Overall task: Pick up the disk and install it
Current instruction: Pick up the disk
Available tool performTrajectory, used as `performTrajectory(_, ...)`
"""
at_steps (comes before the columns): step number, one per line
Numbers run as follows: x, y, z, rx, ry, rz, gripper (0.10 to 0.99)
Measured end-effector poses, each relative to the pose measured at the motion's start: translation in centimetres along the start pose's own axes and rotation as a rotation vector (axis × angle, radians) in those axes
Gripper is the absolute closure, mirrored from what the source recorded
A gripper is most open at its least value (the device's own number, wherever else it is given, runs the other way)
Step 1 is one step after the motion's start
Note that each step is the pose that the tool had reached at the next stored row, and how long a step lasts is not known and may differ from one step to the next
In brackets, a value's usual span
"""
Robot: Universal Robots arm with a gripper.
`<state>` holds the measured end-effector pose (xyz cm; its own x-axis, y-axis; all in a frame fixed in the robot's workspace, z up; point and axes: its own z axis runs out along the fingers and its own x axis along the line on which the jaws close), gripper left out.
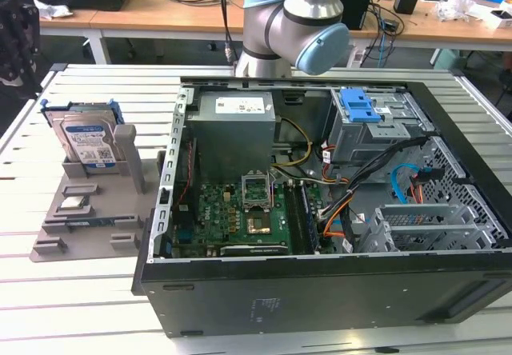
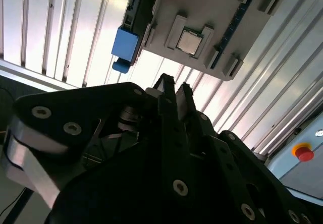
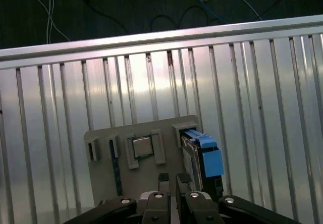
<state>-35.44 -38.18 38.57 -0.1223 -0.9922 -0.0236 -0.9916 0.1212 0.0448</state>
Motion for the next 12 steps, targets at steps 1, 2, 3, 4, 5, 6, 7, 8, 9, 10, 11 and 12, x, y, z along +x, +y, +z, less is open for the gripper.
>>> performTrajectory(1, 0.0, 0.0, 0.0, 0.0, 0.0, 0.0, 0.851)
performTrajectory(2, 0.0, 0.0, 0.0, 0.0, 0.0, 0.0, 0.792)
performTrajectory(3, 0.0, 0.0, 0.0, 0.0, 0.0, 0.0, 0.729)
performTrajectory(4, 0.0, 0.0, 0.0, 0.0, 0.0, -0.001, 0.729)
performTrajectory(5, 0.0, 0.0, 0.0, 0.0, 0.0, -0.001, 0.667)
performTrajectory(6, 0.0, 0.0, 0.0, 0.0, 0.0, -0.001, 0.667)
performTrajectory(7, -0.09, -0.01, 0.01, 0.0, 0.0, -0.003, 0.667)
performTrajectory(8, -0.16, -0.02, 0.02, 0.0, 0.0003, -0.009, 0.667)
performTrajectory(9, -0.21, -0.02, 0.04, 0.0, 0.0008, -0.018, 0.667)
performTrajectory(10, -0.26, -0.01, 0.09, -0.001, 0.0016, -0.037, 0.667)
performTrajectory(11, -0.51, -0.06, 0.26, -0.002, 0.0027, -0.059, 0.667)
performTrajectory(12, -0.8, -0.11, 0.4, -0.002, 0.0027, -0.062, 0.667)
